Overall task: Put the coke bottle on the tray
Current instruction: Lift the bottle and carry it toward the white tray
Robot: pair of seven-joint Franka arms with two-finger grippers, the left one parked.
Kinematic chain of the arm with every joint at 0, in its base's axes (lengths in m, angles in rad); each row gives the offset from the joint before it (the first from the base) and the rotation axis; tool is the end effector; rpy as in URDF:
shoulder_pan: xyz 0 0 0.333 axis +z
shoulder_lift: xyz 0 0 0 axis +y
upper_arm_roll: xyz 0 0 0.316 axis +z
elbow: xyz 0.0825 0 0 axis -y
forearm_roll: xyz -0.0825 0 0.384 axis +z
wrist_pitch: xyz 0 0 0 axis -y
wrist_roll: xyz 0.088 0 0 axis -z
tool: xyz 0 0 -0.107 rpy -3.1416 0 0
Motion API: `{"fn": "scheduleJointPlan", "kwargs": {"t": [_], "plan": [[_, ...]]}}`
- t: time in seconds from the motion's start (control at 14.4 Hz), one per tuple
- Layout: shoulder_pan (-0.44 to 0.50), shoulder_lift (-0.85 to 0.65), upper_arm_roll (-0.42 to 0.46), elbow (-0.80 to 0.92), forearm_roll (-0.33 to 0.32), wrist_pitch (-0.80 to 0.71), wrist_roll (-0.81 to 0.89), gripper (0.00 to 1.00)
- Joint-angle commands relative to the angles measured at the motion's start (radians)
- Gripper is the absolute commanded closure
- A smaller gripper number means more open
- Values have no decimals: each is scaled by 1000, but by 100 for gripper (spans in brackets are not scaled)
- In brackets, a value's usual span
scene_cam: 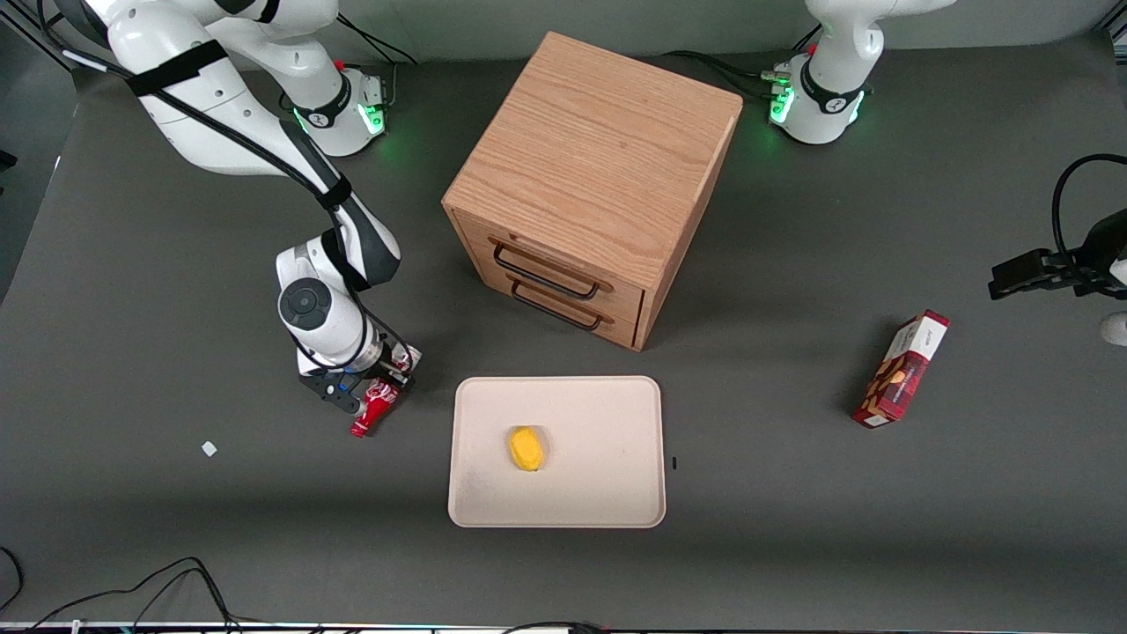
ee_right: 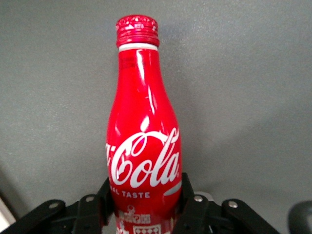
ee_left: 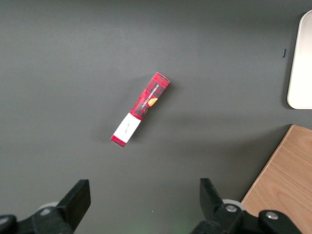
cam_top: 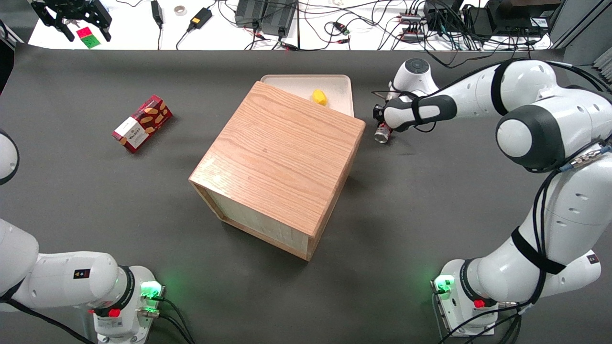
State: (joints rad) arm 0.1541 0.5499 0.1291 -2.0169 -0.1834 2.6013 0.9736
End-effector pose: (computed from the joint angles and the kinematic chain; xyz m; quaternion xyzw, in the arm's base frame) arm 0.5807 0.1717 0.1806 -0.9614 0.2740 -0.0264 0.0003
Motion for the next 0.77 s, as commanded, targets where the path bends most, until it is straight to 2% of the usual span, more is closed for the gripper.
{"fn": "scheduleJointPlan", "kwargs": {"t": [0.0,0.21,0.35,0.56,0.7], "plan": [[-2,-100,-2,18,-34,-123,27,100],[-48,-209,41,59,-12,-280,-3,100],[-140,-243,150,150,13,-427,-21,100],[-302,-237,337,360,15,-708,-46,100],[-337,-220,385,478,21,-838,-70,100]]}}
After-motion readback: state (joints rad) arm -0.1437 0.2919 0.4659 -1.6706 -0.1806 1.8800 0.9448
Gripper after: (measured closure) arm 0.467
